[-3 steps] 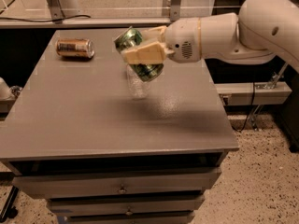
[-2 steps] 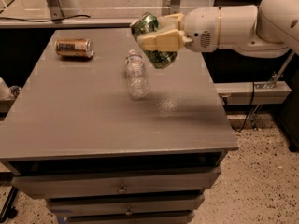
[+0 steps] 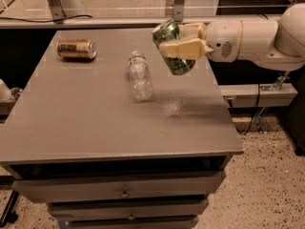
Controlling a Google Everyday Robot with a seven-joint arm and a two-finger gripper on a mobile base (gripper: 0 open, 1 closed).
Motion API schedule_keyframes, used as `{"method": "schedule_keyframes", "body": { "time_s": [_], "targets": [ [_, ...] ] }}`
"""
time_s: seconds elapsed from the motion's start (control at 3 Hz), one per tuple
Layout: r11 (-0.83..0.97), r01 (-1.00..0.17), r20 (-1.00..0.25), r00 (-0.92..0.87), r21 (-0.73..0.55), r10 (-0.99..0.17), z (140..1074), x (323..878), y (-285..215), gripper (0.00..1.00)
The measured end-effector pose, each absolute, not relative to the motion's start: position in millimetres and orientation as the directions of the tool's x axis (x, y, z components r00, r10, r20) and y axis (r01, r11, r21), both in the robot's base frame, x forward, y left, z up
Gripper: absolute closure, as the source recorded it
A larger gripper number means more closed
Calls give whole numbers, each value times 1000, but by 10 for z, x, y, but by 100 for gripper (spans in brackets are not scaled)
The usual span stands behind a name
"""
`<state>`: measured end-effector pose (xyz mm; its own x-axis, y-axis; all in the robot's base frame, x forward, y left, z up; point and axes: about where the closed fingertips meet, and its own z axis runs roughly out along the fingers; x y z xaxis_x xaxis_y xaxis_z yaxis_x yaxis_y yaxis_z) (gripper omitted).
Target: Place green can upright
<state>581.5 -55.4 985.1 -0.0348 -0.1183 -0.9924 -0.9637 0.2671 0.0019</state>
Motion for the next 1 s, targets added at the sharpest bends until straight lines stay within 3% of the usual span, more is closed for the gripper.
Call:
{"method": "schedule_keyframes", "body": {
  "time_s": [1.0],
  "targets": [
    [329,-944,-999,25,-12,35,9501,5929,-1135,100]
  ]
}}
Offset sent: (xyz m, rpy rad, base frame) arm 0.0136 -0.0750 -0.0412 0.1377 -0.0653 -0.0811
